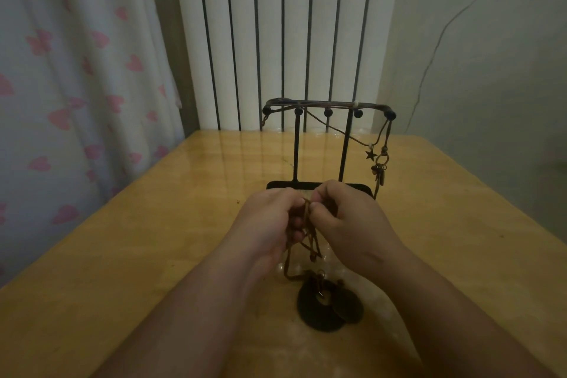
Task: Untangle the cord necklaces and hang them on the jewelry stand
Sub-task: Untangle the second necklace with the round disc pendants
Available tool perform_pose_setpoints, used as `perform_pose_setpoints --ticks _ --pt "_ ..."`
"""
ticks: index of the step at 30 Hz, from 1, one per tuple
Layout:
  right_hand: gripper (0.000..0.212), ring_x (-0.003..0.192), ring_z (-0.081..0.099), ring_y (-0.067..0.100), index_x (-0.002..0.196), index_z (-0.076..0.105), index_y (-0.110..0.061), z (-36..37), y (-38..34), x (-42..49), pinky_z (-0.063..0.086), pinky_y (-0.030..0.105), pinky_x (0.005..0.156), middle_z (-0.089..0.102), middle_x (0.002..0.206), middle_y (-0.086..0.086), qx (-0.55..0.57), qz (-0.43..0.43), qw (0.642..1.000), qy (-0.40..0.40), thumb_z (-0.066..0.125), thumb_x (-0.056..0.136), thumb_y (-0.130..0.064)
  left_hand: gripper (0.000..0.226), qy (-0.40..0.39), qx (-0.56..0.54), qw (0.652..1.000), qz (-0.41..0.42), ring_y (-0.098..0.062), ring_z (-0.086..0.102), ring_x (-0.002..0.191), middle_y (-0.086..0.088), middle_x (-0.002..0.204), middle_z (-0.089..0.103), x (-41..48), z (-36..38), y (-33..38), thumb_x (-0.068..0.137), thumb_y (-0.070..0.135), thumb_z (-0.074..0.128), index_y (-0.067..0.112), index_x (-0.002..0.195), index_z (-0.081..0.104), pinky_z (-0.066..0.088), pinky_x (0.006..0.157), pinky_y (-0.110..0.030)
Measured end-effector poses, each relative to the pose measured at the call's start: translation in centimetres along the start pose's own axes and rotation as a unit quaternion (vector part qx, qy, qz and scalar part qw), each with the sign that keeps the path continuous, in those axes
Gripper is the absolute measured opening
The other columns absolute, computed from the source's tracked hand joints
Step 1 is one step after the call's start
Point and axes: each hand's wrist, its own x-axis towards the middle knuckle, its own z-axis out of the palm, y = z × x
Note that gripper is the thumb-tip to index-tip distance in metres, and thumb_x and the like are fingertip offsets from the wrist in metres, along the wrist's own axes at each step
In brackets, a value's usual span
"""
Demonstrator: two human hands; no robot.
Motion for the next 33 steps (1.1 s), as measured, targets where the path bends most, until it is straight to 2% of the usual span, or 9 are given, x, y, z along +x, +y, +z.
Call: perform_pose_setpoints --ticks 6,12,14,16,20,24,29,31,33 --pt "0.010 0.073 0.054 0.009 0.084 0.052 -0.031 -0.40 -0.09 -0.18 0.052 0.028 0.065 0.057 0.081 -0.008 -0.053 -0.014 0.998 -0.026 0.053 0.093 -0.027 0.021 -0.047 0.109 0.992 -0.036 -0.014 0.044 0.057 -0.001 0.061 0.050 -0.33 -0.52 0.36 0.087 0.008 0.052 0.014 0.068 0.059 0.037 0.051 -0.026" --pt "0.009 0.076 0.054 0.007 0.086 0.052 -0.033 -0.20 0.17 -0.08 0.051 0.025 0.067 0.055 0.084 -0.010 -0.084 -0.013 0.996 -0.024 0.053 0.094 -0.028 0.023 -0.042 0.196 0.979 -0.023 -0.019 0.045 0.060 -0.002 0.060 0.050 0.03 -0.47 0.31 0.082 0.009 0.055 0.016 0.060 0.058 0.038 0.056 -0.032" --pt "0.009 0.074 0.054 0.005 0.088 0.054 -0.034 -0.16 0.41 0.09 0.045 0.018 0.060 0.057 0.083 -0.012 -0.052 -0.002 0.999 -0.004 0.052 0.095 -0.028 0.017 -0.032 0.160 0.987 -0.002 -0.023 0.053 0.067 -0.005 0.067 0.058 0.19 -0.70 0.08 0.083 0.017 0.059 0.015 0.067 0.065 0.044 0.063 -0.037" --pt "0.011 0.073 0.055 0.003 0.088 0.055 -0.035 -0.27 0.60 0.24 0.040 0.015 0.059 0.059 0.082 -0.011 -0.017 0.013 1.000 0.011 0.053 0.096 -0.028 0.015 -0.037 0.092 0.995 0.009 -0.021 0.060 0.072 -0.005 0.074 0.065 0.24 -0.95 -0.04 0.087 0.020 0.061 0.013 0.082 0.073 0.048 0.066 -0.034" --pt "0.011 0.075 0.060 0.005 0.090 0.059 -0.031 -0.35 0.64 0.28 0.049 0.020 0.064 0.063 0.081 -0.008 0.038 0.027 0.999 0.024 0.054 0.096 -0.025 0.015 -0.045 0.022 0.999 -0.011 -0.013 0.062 0.067 -0.002 0.071 0.068 0.19 -0.82 -0.04 0.094 0.016 0.059 0.008 0.095 0.072 0.049 0.058 -0.026" --pt "0.011 0.074 0.058 0.006 0.089 0.058 -0.030 -0.18 0.42 0.09 0.046 0.016 0.061 0.061 0.081 -0.008 0.041 0.025 0.999 0.014 0.053 0.097 -0.024 0.013 -0.052 -0.021 0.998 -0.043 -0.010 0.060 0.058 -0.002 0.067 0.064 0.02 -0.73 0.18 0.094 0.013 0.057 0.005 0.096 0.067 0.049 0.053 -0.026" --pt "0.009 0.068 0.054 0.008 0.083 0.055 -0.027 -0.16 0.17 -0.10 0.045 0.024 0.058 0.058 0.077 -0.006 0.020 0.012 1.000 0.001 0.052 0.092 -0.027 0.014 -0.106 0.050 0.992 -0.039 -0.010 0.051 0.056 0.002 0.063 0.057 -0.30 -0.62 0.28 0.089 0.009 0.053 0.011 0.083 0.065 0.041 0.049 -0.025" --pt "0.008 0.072 0.055 0.011 0.084 0.055 -0.026 -0.38 0.10 -0.11 0.052 0.030 0.063 0.058 0.079 -0.005 0.000 0.012 1.000 -0.013 0.052 0.091 -0.028 0.014 -0.116 0.099 0.988 -0.034 -0.010 0.047 0.057 0.002 0.064 0.054 -0.32 -0.68 0.34 0.088 0.010 0.054 0.013 0.080 0.065 0.039 0.049 -0.024" --pt "0.007 0.075 0.056 0.013 0.083 0.055 -0.027 -0.52 0.10 -0.14 0.055 0.036 0.069 0.058 0.081 -0.005 -0.042 0.007 0.999 -0.029 0.054 0.090 -0.028 0.022 -0.126 0.163 0.978 -0.018 -0.010 0.045 0.057 0.003 0.063 0.052 -0.21 -0.96 0.42 0.088 0.012 0.054 0.018 0.069 0.062 0.038 0.050 -0.025"
